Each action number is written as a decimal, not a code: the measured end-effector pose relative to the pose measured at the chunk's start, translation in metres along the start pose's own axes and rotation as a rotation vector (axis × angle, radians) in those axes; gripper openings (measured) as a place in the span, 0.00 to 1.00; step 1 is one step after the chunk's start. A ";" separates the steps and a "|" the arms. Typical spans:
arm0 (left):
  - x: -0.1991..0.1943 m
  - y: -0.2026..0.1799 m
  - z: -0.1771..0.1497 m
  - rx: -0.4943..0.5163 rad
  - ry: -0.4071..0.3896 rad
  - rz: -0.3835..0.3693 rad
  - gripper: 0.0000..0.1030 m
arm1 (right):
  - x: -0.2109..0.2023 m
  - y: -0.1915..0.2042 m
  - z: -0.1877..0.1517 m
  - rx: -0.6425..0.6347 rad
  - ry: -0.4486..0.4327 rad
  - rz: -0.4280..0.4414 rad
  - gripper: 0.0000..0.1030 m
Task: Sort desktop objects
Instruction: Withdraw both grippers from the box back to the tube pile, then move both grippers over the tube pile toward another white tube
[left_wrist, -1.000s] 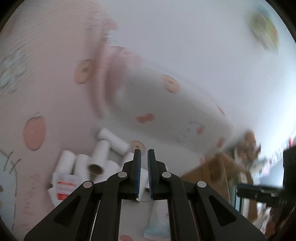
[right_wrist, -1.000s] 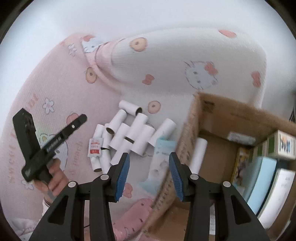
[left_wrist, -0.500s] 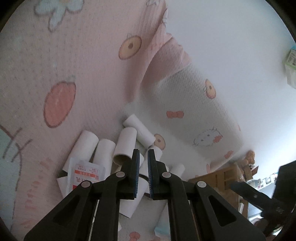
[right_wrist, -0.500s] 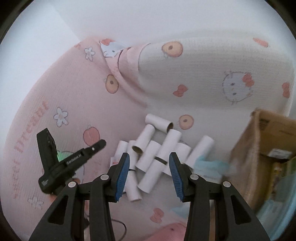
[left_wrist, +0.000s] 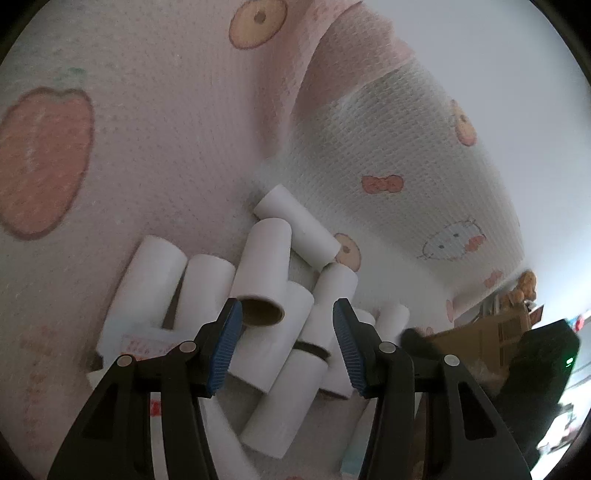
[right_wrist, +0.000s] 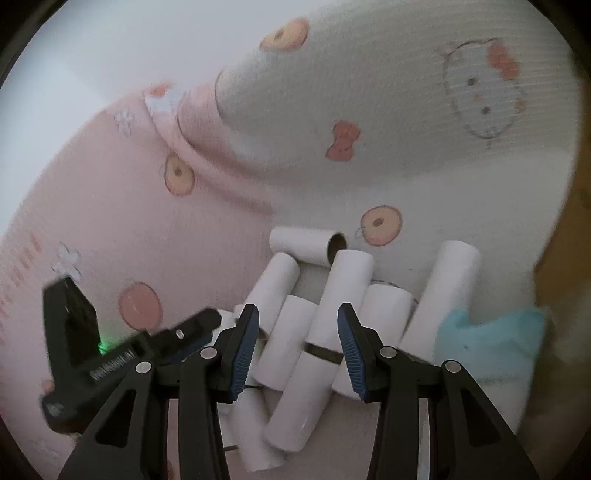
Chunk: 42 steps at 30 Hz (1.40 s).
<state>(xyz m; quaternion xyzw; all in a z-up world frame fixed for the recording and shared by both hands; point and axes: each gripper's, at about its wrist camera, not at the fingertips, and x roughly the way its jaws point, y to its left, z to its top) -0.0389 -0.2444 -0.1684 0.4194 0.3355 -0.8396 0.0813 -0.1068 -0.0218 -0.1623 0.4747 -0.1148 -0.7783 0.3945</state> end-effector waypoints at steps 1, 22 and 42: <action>0.001 0.000 0.003 -0.005 0.000 -0.006 0.54 | 0.008 0.001 0.001 -0.006 0.017 -0.018 0.40; 0.079 0.011 0.098 -0.068 0.095 -0.030 0.54 | 0.063 -0.037 0.039 0.307 -0.068 -0.092 0.40; 0.123 -0.007 0.115 0.099 0.130 0.071 0.28 | 0.099 -0.009 0.051 0.114 -0.085 -0.109 0.40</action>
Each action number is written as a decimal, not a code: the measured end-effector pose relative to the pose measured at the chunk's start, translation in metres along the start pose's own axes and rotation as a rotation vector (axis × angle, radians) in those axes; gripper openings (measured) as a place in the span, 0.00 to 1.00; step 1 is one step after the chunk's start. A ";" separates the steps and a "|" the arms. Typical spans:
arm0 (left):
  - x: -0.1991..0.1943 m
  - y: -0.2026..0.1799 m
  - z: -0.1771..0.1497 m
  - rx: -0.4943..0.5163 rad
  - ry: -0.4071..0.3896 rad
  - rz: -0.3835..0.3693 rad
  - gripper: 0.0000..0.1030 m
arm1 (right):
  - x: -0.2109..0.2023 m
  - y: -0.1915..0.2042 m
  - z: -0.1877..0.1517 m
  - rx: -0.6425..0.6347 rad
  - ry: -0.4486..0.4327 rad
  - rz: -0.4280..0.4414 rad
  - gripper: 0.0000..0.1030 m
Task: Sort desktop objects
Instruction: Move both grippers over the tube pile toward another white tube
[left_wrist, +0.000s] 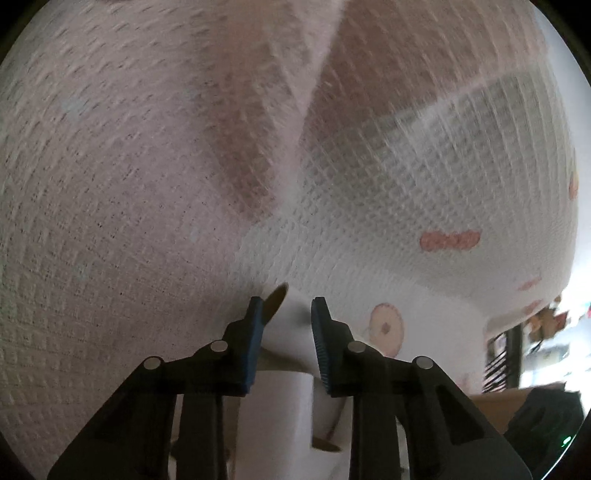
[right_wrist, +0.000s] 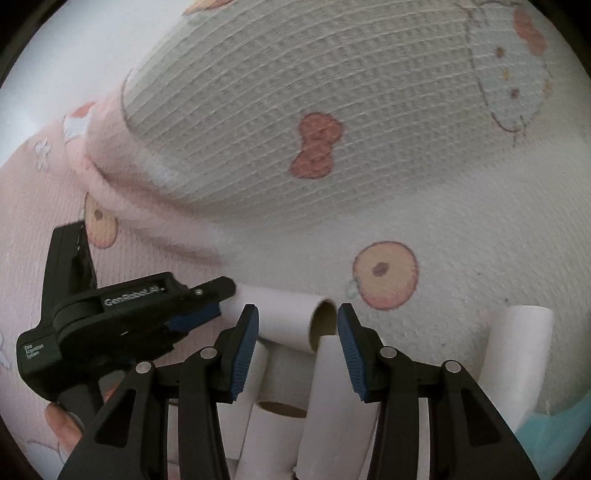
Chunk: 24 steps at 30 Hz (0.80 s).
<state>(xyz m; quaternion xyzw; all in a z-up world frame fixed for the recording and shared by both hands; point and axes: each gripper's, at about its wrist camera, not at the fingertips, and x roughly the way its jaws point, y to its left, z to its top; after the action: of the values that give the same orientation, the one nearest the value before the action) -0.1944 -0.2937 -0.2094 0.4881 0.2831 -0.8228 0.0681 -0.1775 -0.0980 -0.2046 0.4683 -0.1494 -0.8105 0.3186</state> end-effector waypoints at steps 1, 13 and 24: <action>-0.001 -0.002 -0.002 0.020 -0.008 0.006 0.28 | 0.001 -0.001 0.000 0.008 0.004 0.003 0.40; -0.016 -0.022 -0.018 0.113 -0.032 0.000 0.28 | 0.029 0.004 0.013 0.008 0.091 0.025 0.41; -0.062 -0.036 -0.043 0.076 -0.082 -0.124 0.28 | 0.001 0.013 0.017 0.034 0.172 0.047 0.41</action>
<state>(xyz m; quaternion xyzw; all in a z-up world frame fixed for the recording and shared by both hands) -0.1435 -0.2508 -0.1588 0.4376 0.2785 -0.8549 0.0098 -0.1876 -0.1097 -0.1895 0.5378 -0.1464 -0.7570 0.3411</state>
